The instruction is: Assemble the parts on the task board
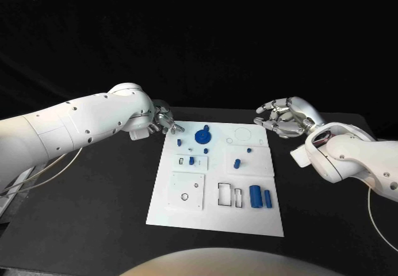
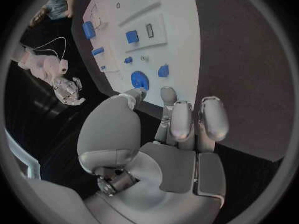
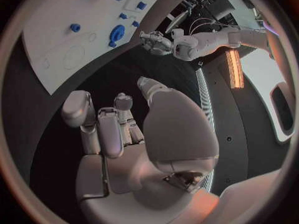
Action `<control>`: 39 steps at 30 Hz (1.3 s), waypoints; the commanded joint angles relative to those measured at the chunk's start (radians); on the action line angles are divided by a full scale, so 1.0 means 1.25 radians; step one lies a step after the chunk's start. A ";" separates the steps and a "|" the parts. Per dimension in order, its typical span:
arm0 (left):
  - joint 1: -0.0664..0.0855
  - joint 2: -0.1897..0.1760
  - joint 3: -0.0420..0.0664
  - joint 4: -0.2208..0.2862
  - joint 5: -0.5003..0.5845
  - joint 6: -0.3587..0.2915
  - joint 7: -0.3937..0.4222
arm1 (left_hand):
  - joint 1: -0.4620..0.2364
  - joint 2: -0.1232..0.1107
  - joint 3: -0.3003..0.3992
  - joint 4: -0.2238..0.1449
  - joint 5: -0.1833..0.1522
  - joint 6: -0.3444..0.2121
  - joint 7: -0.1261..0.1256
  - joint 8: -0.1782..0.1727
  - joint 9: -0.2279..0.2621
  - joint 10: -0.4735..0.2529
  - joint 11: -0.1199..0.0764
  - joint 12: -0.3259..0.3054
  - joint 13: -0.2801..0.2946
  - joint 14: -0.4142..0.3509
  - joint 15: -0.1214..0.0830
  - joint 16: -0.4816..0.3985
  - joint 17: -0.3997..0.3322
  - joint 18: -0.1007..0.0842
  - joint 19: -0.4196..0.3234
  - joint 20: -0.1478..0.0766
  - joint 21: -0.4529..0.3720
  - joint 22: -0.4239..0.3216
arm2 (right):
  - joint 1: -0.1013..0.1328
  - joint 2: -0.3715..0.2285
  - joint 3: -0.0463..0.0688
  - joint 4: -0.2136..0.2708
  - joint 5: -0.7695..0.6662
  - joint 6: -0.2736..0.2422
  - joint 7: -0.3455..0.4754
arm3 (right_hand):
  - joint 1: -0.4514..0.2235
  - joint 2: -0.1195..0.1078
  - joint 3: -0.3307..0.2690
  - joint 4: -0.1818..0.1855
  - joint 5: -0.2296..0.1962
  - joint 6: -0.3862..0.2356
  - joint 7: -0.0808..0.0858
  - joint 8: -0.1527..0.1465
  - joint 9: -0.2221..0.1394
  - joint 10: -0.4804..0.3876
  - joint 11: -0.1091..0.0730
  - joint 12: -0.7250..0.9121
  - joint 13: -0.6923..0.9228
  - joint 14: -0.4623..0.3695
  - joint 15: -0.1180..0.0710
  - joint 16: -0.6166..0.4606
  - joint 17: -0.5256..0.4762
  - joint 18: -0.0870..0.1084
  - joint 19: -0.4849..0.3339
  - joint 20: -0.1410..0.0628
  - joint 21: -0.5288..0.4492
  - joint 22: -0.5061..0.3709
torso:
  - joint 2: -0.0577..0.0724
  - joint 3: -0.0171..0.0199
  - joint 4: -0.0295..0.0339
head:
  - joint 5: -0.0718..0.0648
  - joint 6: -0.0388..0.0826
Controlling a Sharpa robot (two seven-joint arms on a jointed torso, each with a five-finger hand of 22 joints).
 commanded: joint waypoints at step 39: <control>-0.014 0.052 -0.023 -0.064 0.010 0.068 0.006 | 0.028 0.025 0.004 -0.001 0.004 0.006 0.003 -0.003 -0.007 -0.009 0.001 -0.005 -0.006 0.005 0.009 -0.004 -0.001 0.002 0.000 0.006 -0.002 0.005 | -0.002 0.006 0.000 0.001 -0.016 0.010 0.001 | -0.003 0.000 -0.002 0.005 0.001 -0.006 -0.001 0.003 0.002 -0.004 -0.001 -0.004 -0.001 -0.004 0.001 -0.005 0.000 0.016 -0.003 0.002 -0.004 -0.001 | -0.001 0.0004 -0.0005 | 0.001 -0.006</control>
